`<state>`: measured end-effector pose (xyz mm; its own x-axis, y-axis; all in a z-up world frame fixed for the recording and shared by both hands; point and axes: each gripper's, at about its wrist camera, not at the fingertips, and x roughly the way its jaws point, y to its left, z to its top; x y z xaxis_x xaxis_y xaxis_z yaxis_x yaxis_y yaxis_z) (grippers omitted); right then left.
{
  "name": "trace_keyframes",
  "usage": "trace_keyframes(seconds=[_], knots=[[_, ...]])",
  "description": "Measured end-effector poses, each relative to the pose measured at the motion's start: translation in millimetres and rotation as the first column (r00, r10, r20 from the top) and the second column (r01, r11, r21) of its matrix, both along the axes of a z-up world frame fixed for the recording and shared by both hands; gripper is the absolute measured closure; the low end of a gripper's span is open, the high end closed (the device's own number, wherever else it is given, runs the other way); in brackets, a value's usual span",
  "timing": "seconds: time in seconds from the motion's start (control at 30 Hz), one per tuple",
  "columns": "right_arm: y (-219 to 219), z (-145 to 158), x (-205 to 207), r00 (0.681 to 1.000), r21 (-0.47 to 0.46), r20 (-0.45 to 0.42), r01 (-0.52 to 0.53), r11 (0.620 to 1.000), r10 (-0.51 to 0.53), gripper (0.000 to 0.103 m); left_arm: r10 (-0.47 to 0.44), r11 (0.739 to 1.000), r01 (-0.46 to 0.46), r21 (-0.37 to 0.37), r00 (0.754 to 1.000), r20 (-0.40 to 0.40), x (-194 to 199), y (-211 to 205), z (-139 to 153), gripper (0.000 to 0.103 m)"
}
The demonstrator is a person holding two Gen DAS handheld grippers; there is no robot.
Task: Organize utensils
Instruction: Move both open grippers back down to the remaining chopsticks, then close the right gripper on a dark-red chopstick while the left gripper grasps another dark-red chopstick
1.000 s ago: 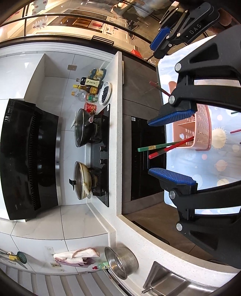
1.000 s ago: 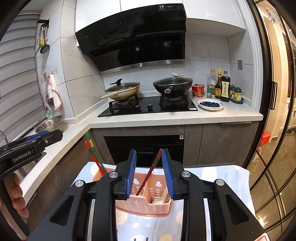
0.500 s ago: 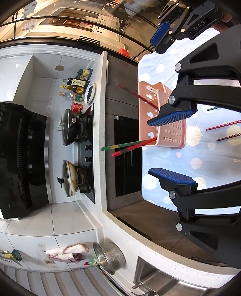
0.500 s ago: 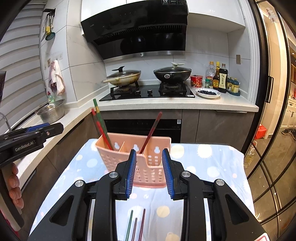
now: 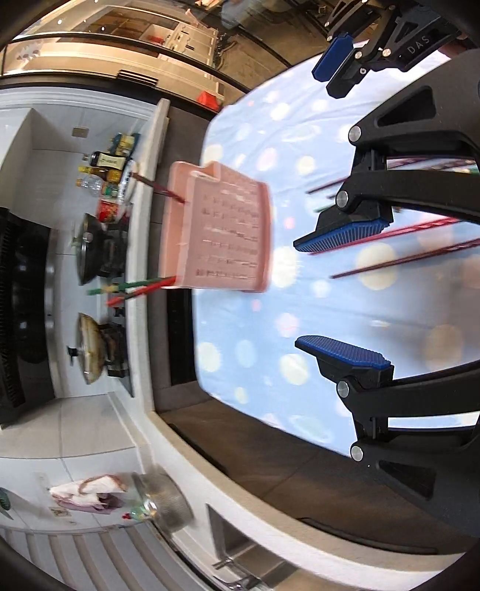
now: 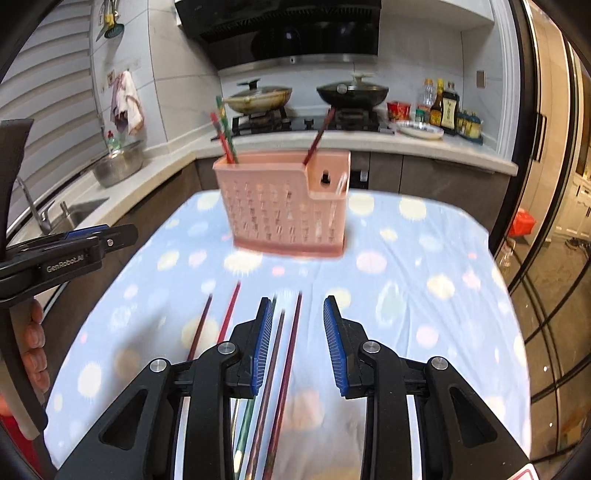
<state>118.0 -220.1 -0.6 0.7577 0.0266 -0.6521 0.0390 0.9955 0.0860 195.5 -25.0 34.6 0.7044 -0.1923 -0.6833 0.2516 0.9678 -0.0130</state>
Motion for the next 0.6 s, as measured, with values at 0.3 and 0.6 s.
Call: trace_keyframes(seconds=[0.3, 0.6], knots=[[16.6, -58.6, -57.4, 0.994, -0.002, -0.113, -0.006, 1.0, 0.006, 0.074, -0.012, 1.0, 0.016, 0.027, 0.989, -0.149, -59.5, 5.2, -70.8, 0.058], [22.8, -92.8, -72.3, 0.984, 0.03, -0.176, -0.007, 1.0, 0.012, 0.074, -0.025, 0.999, 0.033, 0.034, 0.974, -0.226, -95.2, 8.9, -104.7, 0.058]])
